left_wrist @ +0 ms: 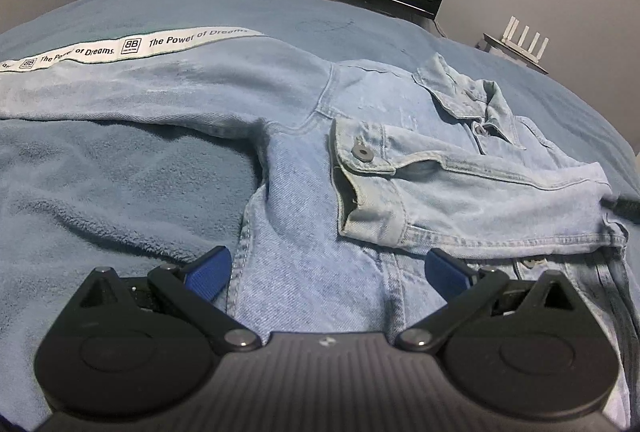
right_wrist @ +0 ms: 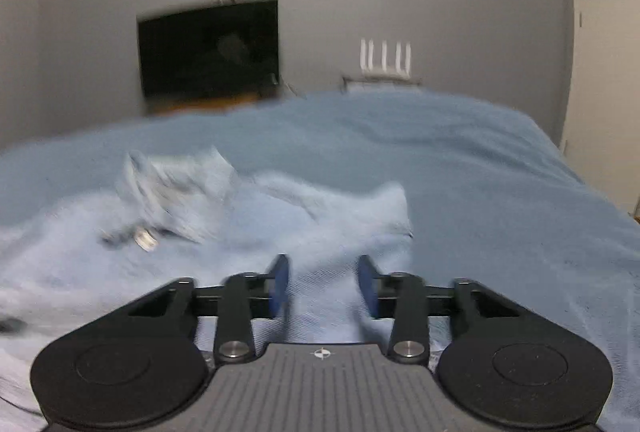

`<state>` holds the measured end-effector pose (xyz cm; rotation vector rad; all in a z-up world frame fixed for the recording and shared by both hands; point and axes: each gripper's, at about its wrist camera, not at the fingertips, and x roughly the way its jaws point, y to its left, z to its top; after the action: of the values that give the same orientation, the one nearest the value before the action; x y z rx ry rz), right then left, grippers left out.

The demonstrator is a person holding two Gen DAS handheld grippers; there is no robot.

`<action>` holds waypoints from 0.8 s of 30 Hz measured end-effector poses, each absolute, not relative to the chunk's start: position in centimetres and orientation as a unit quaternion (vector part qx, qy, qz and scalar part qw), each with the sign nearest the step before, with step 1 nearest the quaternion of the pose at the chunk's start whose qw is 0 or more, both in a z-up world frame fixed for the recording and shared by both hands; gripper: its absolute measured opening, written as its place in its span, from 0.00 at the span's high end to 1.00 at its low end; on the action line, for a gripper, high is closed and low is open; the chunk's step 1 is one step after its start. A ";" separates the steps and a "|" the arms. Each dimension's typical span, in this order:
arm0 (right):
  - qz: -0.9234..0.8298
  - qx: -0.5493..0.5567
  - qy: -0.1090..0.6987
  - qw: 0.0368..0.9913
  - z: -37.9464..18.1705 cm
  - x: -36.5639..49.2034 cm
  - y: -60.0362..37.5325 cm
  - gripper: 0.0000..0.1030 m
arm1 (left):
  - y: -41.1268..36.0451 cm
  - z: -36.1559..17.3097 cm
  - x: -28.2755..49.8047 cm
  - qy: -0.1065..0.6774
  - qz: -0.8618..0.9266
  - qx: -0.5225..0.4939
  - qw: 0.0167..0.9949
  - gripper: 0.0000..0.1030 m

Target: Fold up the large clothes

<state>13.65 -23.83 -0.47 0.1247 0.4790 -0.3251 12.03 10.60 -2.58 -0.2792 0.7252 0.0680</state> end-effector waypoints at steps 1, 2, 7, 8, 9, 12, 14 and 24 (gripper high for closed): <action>-0.146 0.054 0.263 0.952 -1.5 14.3 -23.8 0.78 | 10.6 -2.7 12.1 0.355 0.034 -0.136 0.924 0.00; -0.143 0.035 0.281 0.948 -2.4 14.7 -23.6 0.78 | 10.6 -2.7 12.1 0.357 0.034 -0.136 0.924 0.00; -0.149 0.057 0.258 0.953 -2.5 14.2 -24.0 0.77 | 10.6 -3.2 12.5 0.365 0.036 -0.135 0.920 0.00; -0.159 0.059 0.228 0.959 -2.0 13.5 -23.6 0.73 | 10.5 -3.3 12.5 0.365 0.036 -0.133 0.921 0.00; -0.162 0.054 0.207 0.963 -1.6 12.9 -23.5 0.71 | 10.4 -3.3 12.5 0.365 0.037 -0.130 0.921 0.00; -0.156 0.035 0.167 0.973 -1.0 12.7 -22.6 0.67 | 10.2 -3.3 12.5 0.366 0.037 -0.123 0.922 0.00; -0.138 0.036 0.195 0.970 -1.5 14.1 -22.5 0.61 | 10.1 -3.4 12.6 0.367 0.037 -0.120 0.922 0.00; -0.118 0.014 0.258 0.959 -3.5 10.7 -19.3 0.56 | 10.5 -3.5 12.6 0.370 0.034 -0.126 0.920 0.00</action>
<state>10.70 -19.29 -3.45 0.0282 0.5241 -0.2403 12.64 10.54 -3.51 -0.2588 0.7604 0.0689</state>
